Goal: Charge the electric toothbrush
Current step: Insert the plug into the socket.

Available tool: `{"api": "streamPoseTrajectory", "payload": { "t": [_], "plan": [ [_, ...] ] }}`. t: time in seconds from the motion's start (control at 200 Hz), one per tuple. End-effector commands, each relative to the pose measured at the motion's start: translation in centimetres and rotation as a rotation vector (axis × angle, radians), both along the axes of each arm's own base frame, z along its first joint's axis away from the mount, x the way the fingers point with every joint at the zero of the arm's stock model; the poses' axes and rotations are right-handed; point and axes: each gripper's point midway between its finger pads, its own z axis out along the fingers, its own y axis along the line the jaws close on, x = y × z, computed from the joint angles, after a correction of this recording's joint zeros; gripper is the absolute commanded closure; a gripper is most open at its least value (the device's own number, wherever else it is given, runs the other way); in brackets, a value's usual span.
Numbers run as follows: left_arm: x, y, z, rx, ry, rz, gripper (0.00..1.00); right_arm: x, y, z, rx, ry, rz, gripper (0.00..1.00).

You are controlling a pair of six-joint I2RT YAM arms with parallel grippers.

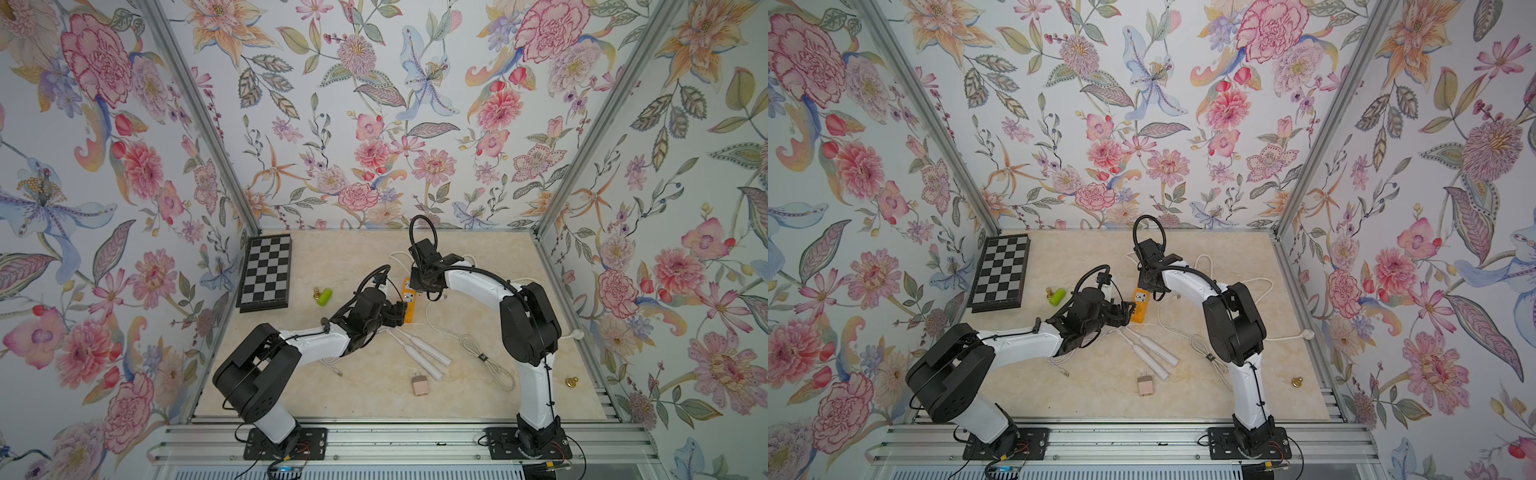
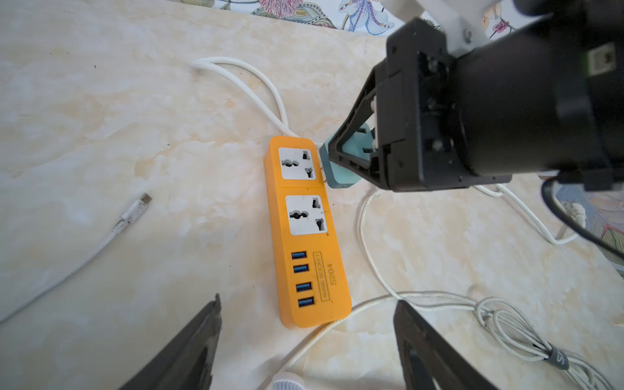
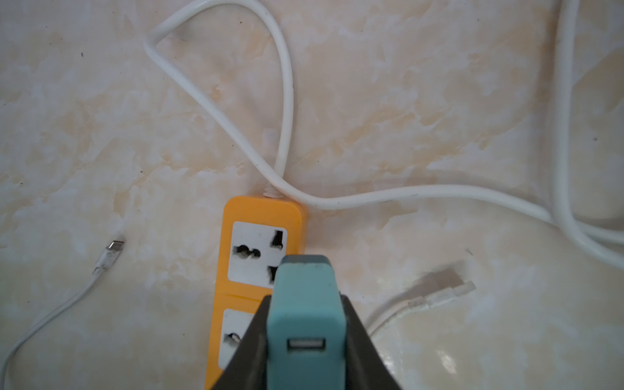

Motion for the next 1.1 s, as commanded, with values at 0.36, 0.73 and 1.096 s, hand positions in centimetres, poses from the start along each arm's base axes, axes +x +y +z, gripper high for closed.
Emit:
{"api": "streamPoseTrajectory", "payload": {
  "t": [0.36, 0.73, 1.096],
  "plan": [
    [-0.1, 2.2, 1.8, 0.032, -0.063, 0.055, 0.15, 0.6, 1.6, 1.5, -0.053, -0.022, -0.008, 0.91],
    [-0.5, 2.8, 2.0, 0.046, -0.069, 0.064, 0.12, 0.7, 1.1, -0.5, -0.088, 0.014, -0.058, 0.91],
    [-0.8, 3.3, 1.7, 0.059, -0.063, 0.070, 0.10, 0.8, 1.0, -2.3, -0.073, 0.079, -0.104, 0.91]
  ]
}}
